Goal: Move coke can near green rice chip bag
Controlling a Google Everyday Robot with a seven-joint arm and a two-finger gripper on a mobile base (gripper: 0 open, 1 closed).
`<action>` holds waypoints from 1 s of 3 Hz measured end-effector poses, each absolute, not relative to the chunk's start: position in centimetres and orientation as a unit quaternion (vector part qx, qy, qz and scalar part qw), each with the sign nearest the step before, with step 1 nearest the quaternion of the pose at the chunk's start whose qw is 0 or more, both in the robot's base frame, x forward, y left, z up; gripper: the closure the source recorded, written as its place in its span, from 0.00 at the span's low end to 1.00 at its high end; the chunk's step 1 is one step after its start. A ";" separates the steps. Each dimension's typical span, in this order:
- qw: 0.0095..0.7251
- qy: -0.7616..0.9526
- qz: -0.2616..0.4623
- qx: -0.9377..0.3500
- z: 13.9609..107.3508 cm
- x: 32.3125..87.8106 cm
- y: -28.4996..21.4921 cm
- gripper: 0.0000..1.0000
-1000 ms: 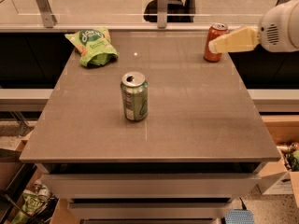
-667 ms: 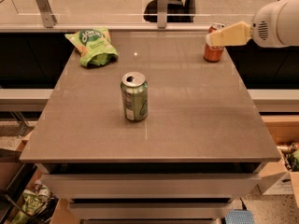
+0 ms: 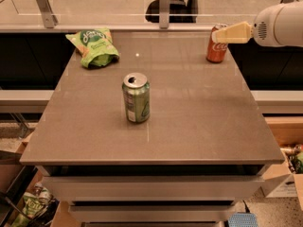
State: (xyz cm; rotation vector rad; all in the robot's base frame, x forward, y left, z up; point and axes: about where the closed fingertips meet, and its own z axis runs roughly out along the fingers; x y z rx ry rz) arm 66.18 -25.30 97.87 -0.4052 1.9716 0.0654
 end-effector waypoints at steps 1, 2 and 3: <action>0.533 0.830 0.033 -0.160 96.8 67.5 -25.9 0.00; 0.538 0.828 0.047 -0.150 95.9 68.9 -26.1 0.00; 0.547 0.823 0.064 -0.143 95.1 70.6 -25.8 0.00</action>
Offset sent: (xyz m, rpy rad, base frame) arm 0.0449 -0.0138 -0.0345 0.1036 0.0001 -0.0181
